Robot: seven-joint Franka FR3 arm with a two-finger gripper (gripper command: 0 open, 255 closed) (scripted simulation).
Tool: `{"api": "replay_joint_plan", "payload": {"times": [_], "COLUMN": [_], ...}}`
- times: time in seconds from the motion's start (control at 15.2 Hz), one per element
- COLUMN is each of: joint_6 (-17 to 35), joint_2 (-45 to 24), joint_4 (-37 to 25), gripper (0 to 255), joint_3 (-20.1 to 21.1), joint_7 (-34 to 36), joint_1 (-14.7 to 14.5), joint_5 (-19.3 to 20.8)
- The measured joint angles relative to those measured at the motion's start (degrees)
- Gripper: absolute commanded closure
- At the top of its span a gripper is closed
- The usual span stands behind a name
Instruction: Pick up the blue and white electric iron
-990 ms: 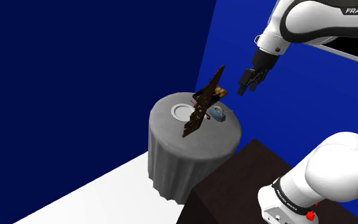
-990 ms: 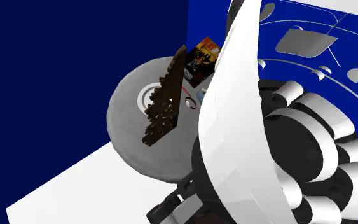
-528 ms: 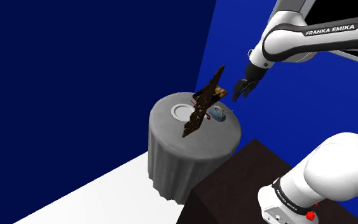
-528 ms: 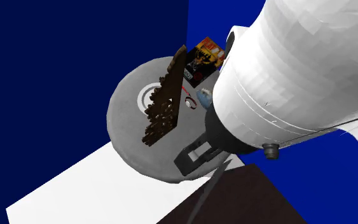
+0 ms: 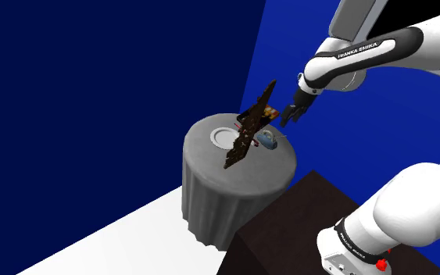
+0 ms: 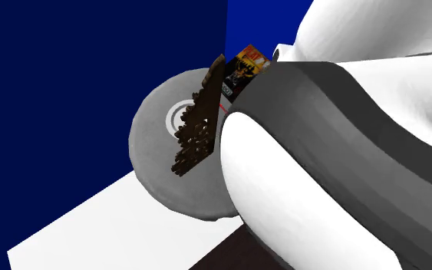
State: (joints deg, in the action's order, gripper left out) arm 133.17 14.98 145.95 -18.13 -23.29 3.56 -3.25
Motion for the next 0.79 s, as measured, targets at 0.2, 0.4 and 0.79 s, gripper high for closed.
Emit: {"api": "replay_joint_plan", "payload": {"times": [0.2,0.4,0.79], "joint_6": [5.40,9.65,14.86], "joint_2": [-6.54,-13.62,-28.00], "joint_4": [-1.37,-4.01,-12.21], "gripper": [0,0,0], "joint_3": [-1.96,-3.55,-2.71], "joint_7": [-4.25,-9.77,-21.21], "joint_1": [-0.48,-0.56,2.04], "joint_5": [-3.09,-7.83,-19.66]}}
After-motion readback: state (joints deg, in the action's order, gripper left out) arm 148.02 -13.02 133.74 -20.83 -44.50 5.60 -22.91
